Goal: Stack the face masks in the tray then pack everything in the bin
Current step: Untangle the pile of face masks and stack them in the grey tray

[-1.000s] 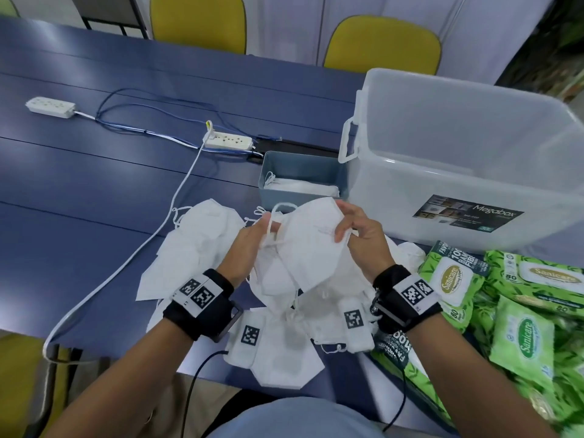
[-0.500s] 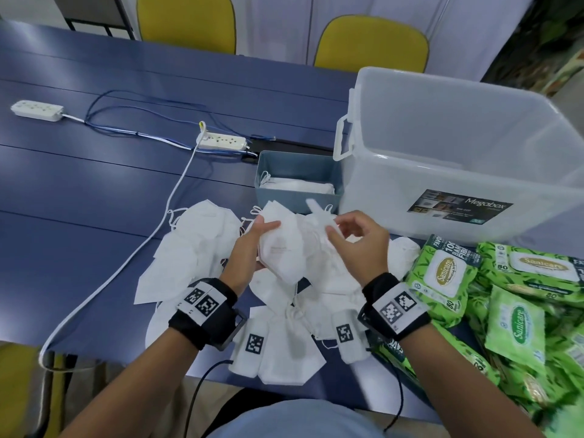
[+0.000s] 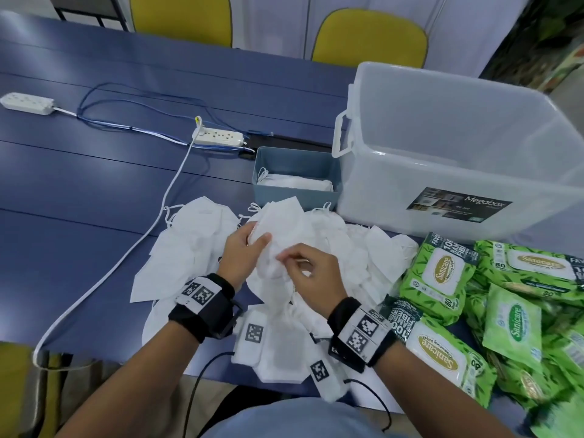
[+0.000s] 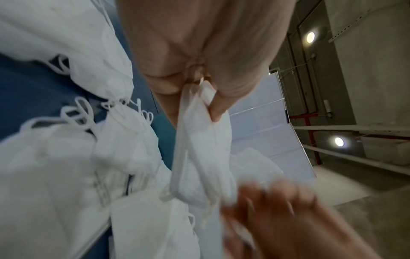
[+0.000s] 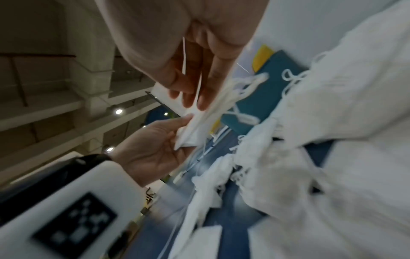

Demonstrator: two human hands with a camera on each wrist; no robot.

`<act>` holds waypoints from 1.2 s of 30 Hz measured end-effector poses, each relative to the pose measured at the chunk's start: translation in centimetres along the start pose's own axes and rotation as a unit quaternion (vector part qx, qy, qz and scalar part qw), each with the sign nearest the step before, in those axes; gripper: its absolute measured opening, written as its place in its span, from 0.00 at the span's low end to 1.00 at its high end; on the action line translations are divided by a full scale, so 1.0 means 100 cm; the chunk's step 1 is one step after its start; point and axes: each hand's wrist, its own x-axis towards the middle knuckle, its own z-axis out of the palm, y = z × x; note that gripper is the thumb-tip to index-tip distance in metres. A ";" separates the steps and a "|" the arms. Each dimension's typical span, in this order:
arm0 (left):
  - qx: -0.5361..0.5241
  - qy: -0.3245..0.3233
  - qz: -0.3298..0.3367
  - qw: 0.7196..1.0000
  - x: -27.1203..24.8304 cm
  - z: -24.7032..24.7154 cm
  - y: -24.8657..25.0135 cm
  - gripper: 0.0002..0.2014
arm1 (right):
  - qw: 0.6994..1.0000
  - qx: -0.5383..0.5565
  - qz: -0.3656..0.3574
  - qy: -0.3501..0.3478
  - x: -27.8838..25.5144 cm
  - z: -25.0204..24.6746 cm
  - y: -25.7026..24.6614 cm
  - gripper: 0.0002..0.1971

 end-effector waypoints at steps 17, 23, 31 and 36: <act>0.043 0.083 0.016 0.995 0.011 -0.051 -0.013 0.23 | 0.551 -0.564 -0.186 -0.587 -0.024 0.050 0.053 0.65; 0.027 0.093 -0.004 0.995 0.006 -0.061 -0.020 0.25 | 0.550 -0.616 -0.177 -0.535 -0.006 0.041 0.044 0.52; 0.032 0.089 0.005 0.995 -0.001 -0.067 -0.024 0.26 | 0.773 -0.448 0.034 -0.448 0.021 -0.009 0.028 0.28; 0.067 0.083 0.043 0.993 -0.001 -0.061 -0.024 0.24 | 0.955 -0.187 0.175 -0.152 0.038 -0.056 0.025 0.39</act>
